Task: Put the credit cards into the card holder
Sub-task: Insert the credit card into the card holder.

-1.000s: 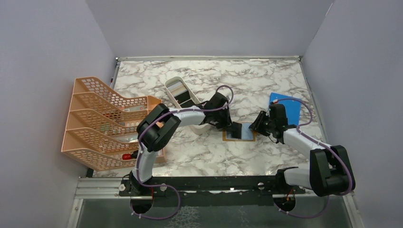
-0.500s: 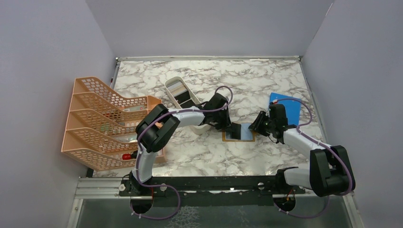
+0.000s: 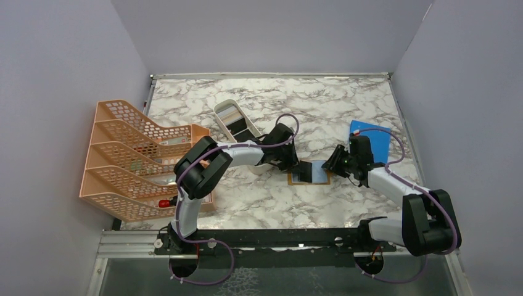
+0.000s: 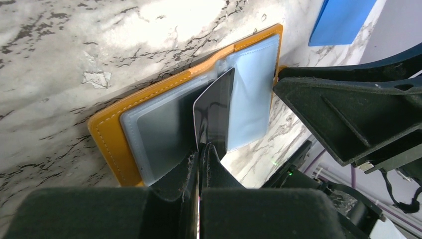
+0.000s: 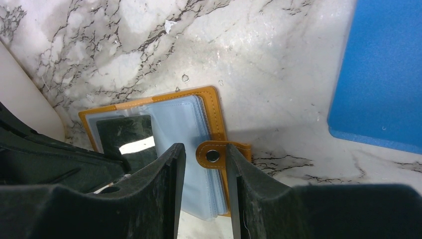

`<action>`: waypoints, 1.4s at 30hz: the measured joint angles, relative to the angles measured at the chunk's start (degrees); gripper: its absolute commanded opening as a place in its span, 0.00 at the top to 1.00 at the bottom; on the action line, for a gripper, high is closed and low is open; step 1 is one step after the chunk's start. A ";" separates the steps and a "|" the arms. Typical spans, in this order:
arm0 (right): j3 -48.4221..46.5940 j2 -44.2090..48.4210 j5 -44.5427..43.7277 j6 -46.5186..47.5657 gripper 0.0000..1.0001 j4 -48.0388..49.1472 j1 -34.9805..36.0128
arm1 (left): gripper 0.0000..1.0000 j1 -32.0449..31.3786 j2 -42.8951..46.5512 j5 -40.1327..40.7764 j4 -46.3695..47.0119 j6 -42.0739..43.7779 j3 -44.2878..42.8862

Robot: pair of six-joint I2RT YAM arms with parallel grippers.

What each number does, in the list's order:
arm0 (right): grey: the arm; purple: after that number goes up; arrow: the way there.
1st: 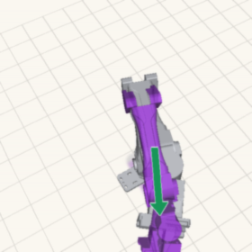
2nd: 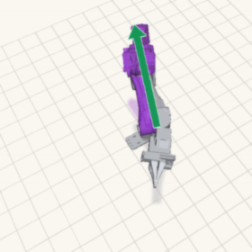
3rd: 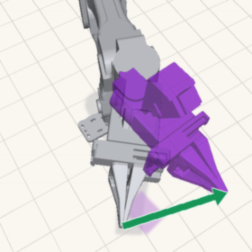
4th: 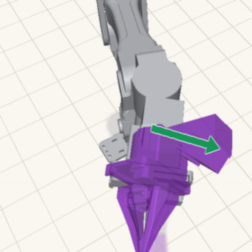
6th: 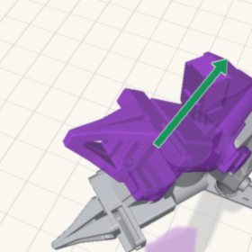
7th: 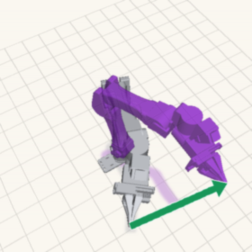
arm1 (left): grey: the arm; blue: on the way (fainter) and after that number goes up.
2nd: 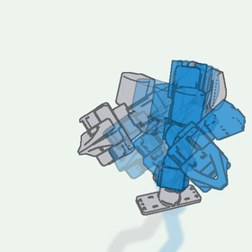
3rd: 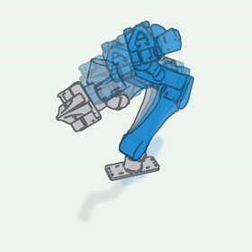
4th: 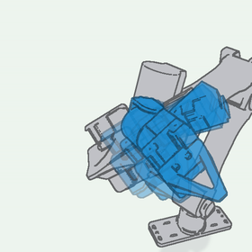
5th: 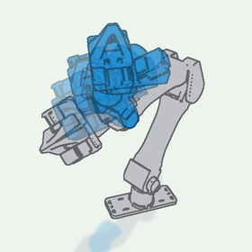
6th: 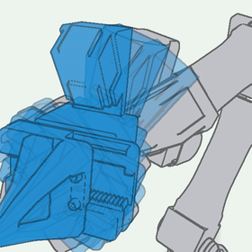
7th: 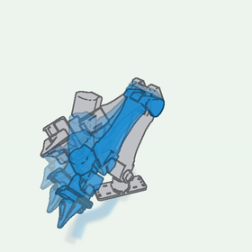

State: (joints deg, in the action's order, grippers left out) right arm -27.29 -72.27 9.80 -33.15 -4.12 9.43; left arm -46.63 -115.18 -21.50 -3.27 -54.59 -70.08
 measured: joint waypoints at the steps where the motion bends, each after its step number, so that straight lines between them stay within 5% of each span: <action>1: 0.04 0.04 0.11 0.00 0.60 0.02 0.00 | 1.00 0.02 0.00 -0.33 0.96 -0.74 0.50; 15: 0.26 0.07 0.35 -0.04 0.60 0.57 -0.07 | 0.91 0.04 -1.36 -2.45 3.39 -3.50 0.35; 42: 0.24 0.07 0.39 -0.02 0.60 0.57 -0.02 | 0.97 -0.37 1.46 -2.45 9.66 -6.64 6.99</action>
State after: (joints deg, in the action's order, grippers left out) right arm -27.05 -72.20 10.20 -33.17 -3.55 9.41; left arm -47.00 -113.71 -23.94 6.39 -61.23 -63.09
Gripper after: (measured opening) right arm 0.404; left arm 0.045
